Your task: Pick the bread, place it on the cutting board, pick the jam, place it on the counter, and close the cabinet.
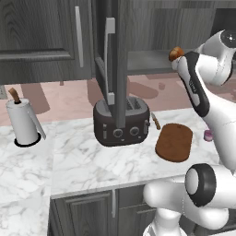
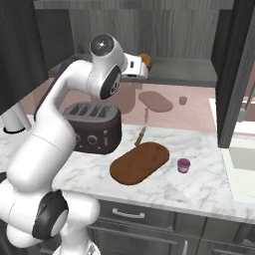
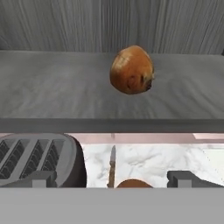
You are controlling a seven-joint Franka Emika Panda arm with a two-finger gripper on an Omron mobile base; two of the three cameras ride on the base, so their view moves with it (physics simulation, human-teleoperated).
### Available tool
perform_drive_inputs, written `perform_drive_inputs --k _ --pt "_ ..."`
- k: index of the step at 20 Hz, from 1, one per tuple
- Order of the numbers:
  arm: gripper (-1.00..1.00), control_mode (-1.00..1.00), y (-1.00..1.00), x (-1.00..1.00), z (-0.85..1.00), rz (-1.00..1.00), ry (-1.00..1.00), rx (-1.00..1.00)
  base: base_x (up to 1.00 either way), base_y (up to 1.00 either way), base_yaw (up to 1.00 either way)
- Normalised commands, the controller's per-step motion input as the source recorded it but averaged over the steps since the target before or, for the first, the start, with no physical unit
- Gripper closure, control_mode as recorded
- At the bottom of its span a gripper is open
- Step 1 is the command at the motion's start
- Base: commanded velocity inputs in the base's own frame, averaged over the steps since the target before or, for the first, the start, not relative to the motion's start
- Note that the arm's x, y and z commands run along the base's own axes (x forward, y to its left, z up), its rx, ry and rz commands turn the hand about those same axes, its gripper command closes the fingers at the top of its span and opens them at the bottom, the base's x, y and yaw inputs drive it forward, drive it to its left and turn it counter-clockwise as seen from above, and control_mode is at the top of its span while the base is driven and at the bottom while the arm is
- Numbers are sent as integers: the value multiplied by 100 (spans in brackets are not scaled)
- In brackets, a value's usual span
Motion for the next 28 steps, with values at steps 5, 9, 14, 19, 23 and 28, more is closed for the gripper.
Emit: perform_drive_inputs --k 5,9,14,19,23,28 --pt "-100 -100 0 32 6 0 0 0 0 0 0" --pt "-100 -100 0 30 9 0 0 0 0 0 0" --pt "-100 -100 0 31 6 0 0 0 0 0 0" --pt "-100 -100 0 33 1 -1 0 0 0 0 0" --pt "-100 -100 -5 21 1 -2 0 0 0 0 0" --pt "-100 -100 -9 16 3 -1 0 0 0 0 0"
